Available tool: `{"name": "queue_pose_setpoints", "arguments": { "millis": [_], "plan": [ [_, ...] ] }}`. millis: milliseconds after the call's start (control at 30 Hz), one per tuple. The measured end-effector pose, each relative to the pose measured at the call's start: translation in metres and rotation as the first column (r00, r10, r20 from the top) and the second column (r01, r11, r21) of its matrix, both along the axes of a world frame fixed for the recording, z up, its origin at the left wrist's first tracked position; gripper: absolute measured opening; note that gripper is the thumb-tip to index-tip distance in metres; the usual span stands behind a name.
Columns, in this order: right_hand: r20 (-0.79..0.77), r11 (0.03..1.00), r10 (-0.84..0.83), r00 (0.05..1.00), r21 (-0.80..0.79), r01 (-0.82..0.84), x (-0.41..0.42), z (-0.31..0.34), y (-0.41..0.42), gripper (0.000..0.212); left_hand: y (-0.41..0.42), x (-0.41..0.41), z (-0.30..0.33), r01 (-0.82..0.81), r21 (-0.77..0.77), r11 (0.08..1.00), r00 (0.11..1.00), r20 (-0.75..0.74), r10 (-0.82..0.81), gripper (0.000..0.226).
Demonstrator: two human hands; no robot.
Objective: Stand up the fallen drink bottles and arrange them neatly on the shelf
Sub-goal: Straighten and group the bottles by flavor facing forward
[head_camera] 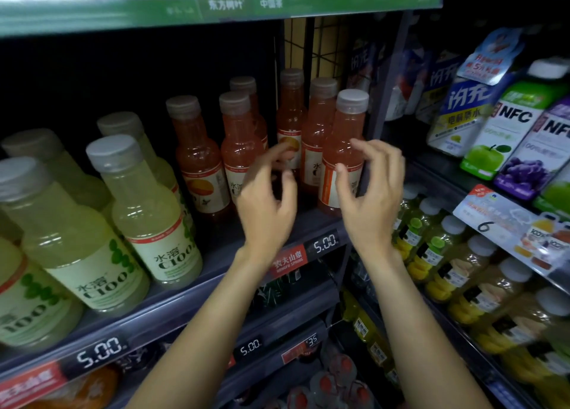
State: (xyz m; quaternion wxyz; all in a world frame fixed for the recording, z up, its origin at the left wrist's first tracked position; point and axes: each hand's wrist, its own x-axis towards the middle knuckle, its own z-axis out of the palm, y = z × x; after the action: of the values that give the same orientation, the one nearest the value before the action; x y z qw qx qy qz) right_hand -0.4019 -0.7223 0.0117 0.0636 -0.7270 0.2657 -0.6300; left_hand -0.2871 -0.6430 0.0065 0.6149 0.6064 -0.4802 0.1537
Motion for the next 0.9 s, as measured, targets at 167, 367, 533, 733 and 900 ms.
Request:
{"name": "queue_pose_setpoints", "arguments": {
  "millis": [167,367,533,733,900],
  "plan": [
    [-0.206,0.941,0.307,0.929,0.212,-0.264,0.052,0.000,0.019,0.040,0.019,0.023,-0.011,-0.286,-0.047,0.957,0.953,0.094,0.290,0.051],
    [-0.077,0.699,0.568,0.819,0.570,-0.432,0.105,-0.003,0.019,0.084,0.028,0.038,-0.012,-0.086,0.056,0.995,0.971,-0.217,0.096,0.055],
    [-0.081,0.708,0.531,0.843,0.589,-0.390,0.103,-0.006,0.024,0.073,0.032,0.040,-0.008,0.011,0.075,0.997,0.956,-0.292,0.012,0.049],
    [-0.112,0.864,0.302,0.947,0.453,-0.222,0.059,-0.014,0.027,0.079,0.018,0.042,-0.009,0.030,0.064,0.998,0.955,-0.298,-0.010,0.037],
    [-0.028,0.863,0.231,0.973,0.468,-0.191,0.029,-0.012,0.038,0.079,-0.013,0.045,0.003,0.128,0.115,0.985,0.967,-0.234,-0.099,0.041]
  ]
}}
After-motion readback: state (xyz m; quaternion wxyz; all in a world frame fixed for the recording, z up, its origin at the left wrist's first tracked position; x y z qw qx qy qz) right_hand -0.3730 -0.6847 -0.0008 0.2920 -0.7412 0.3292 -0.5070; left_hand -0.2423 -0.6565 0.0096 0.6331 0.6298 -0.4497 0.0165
